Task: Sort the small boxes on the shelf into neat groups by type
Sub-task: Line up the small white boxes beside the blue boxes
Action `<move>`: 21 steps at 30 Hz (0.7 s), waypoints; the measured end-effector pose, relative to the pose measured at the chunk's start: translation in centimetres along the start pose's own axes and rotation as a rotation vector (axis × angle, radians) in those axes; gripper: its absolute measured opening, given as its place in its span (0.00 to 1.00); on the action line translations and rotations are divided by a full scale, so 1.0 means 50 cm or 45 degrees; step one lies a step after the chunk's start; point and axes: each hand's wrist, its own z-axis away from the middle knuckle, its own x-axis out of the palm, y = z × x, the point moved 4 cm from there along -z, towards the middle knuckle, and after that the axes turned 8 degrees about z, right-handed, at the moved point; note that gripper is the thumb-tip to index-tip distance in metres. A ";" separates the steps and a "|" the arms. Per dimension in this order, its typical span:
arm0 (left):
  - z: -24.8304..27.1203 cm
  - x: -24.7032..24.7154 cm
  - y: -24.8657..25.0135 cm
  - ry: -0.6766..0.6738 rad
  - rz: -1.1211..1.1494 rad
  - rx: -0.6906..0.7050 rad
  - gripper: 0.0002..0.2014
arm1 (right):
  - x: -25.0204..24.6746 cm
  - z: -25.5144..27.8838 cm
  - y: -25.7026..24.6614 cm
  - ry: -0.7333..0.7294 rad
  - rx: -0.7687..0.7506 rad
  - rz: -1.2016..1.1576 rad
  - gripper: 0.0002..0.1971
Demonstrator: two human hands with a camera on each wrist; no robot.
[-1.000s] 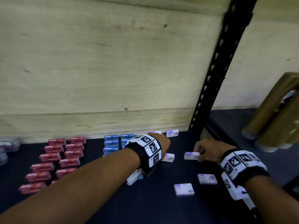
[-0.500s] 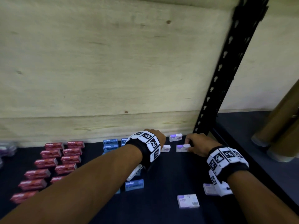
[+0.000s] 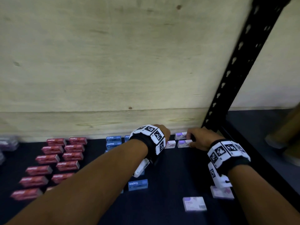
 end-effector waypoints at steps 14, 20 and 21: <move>-0.005 -0.004 -0.004 -0.035 -0.023 0.011 0.13 | -0.002 -0.007 0.006 0.012 0.024 0.023 0.10; -0.005 -0.005 -0.001 0.010 0.030 0.021 0.19 | -0.002 -0.011 0.009 0.016 0.020 0.040 0.10; -0.002 -0.006 0.002 0.013 0.045 0.022 0.21 | -0.001 -0.012 0.009 0.016 0.019 0.036 0.10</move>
